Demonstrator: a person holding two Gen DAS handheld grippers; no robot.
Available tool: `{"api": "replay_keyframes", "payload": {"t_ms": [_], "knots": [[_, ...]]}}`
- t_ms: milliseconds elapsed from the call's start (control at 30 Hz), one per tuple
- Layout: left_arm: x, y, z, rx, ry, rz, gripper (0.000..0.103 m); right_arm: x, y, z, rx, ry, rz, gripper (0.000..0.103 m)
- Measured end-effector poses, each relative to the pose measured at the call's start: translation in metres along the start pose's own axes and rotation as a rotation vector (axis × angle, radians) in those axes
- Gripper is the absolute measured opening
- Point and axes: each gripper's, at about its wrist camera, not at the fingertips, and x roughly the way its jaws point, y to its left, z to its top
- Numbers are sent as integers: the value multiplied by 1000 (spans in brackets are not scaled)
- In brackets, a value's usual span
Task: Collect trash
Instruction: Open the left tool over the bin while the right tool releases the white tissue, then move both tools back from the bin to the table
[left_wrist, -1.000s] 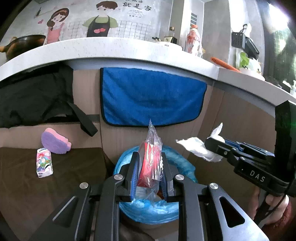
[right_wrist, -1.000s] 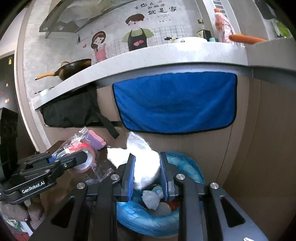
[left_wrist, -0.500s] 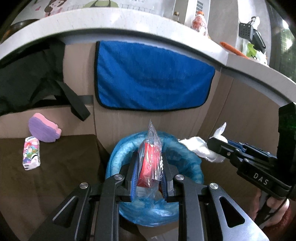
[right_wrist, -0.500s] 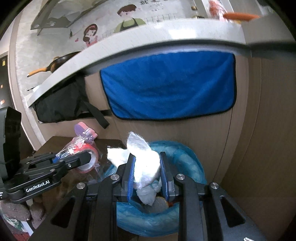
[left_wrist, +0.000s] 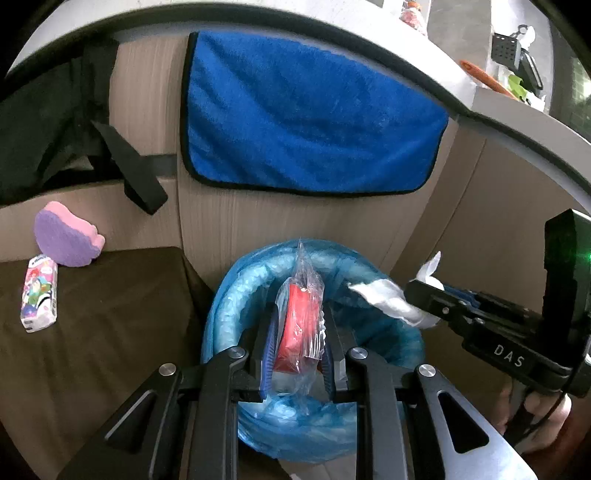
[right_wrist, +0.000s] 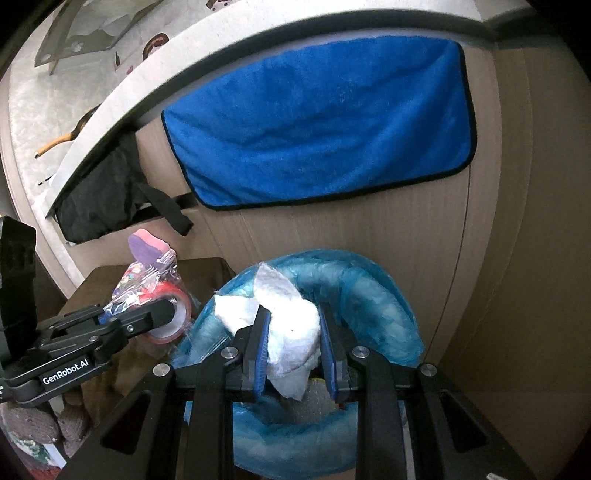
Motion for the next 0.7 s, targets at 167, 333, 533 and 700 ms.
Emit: {"api": "replay_keyframes", "payload": {"t_ms": [167,333,533,700], "knots": [[8,3,-2,-7,15,-9,22,10,-2,-3,4,21,1,22],[12,3,-3,-11,19,-31,22,16,-3,-2,6,31,-2,23],[11,13,-1,-73,3,-120,67,11,-9,-3,41,19,10,38],[-4,24,4,-106,-39,-109,69,4,-11,-3,70,17,2,50]]}}
